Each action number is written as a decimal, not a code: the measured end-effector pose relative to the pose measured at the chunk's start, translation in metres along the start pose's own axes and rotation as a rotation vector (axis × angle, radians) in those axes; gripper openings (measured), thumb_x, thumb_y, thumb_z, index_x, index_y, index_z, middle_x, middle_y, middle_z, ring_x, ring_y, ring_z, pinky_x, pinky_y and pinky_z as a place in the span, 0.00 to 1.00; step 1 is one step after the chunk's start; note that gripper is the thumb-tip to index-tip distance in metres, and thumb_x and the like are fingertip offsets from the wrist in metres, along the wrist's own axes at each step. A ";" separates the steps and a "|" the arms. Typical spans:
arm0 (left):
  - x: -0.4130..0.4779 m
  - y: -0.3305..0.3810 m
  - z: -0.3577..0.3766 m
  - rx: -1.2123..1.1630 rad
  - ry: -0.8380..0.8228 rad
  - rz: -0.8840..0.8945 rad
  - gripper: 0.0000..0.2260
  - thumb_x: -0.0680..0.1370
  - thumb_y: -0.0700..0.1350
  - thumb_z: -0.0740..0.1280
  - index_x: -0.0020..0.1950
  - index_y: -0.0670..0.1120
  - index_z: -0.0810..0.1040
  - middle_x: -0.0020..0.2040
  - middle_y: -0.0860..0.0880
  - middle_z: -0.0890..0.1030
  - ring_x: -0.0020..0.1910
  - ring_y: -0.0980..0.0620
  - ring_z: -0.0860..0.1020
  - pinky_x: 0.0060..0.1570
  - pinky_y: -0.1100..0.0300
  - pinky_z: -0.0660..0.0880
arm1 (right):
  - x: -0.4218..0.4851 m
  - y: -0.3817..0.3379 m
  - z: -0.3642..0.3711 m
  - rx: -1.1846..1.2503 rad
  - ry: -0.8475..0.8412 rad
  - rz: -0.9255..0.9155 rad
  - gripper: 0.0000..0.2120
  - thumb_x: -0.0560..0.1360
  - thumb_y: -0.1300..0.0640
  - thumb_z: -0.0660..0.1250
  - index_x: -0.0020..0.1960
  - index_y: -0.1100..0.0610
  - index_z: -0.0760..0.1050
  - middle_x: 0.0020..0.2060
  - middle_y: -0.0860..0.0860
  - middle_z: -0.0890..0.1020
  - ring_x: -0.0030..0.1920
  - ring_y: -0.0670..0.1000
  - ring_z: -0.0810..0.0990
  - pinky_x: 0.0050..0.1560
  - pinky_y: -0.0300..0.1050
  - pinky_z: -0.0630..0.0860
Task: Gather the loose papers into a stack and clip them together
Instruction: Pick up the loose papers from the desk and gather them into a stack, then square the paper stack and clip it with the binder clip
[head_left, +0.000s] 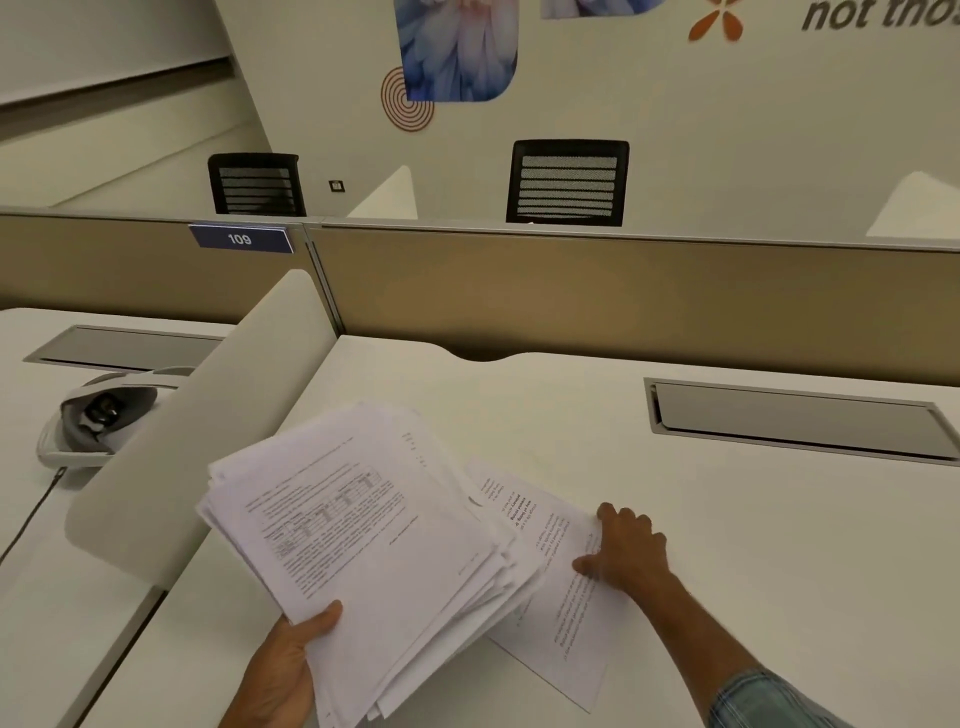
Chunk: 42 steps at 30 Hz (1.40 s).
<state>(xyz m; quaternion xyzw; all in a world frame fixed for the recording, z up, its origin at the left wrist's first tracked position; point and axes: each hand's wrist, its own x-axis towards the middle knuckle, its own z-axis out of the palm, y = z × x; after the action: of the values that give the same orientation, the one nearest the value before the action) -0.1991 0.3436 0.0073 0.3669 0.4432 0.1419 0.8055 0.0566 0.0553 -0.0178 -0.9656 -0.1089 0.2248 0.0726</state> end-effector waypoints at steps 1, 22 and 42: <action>0.000 0.002 -0.001 -0.029 0.004 -0.009 0.16 0.79 0.30 0.62 0.64 0.44 0.78 0.58 0.43 0.84 0.54 0.42 0.79 0.46 0.54 0.83 | -0.002 -0.002 -0.002 0.016 -0.020 -0.004 0.37 0.68 0.38 0.74 0.69 0.53 0.65 0.64 0.53 0.76 0.65 0.57 0.74 0.64 0.55 0.71; -0.059 -0.030 0.086 -0.153 -0.245 -0.171 0.30 0.68 0.33 0.69 0.71 0.43 0.75 0.68 0.38 0.79 0.69 0.36 0.75 0.75 0.38 0.63 | -0.145 0.054 -0.072 1.431 -0.014 -0.113 0.06 0.79 0.58 0.69 0.54 0.51 0.83 0.45 0.52 0.89 0.44 0.55 0.85 0.39 0.45 0.82; -0.111 -0.042 0.208 0.524 -0.608 0.194 0.23 0.70 0.42 0.77 0.64 0.45 0.79 0.56 0.46 0.87 0.54 0.46 0.86 0.50 0.55 0.82 | -0.161 0.155 -0.139 1.249 -0.206 -0.239 0.16 0.77 0.47 0.70 0.63 0.48 0.79 0.56 0.46 0.87 0.58 0.52 0.85 0.60 0.54 0.81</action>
<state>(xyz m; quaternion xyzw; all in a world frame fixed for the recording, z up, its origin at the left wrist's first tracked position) -0.0958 0.1561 0.1147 0.6247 0.1694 -0.0155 0.7621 0.0055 -0.1458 0.1434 -0.6960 -0.0705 0.3280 0.6349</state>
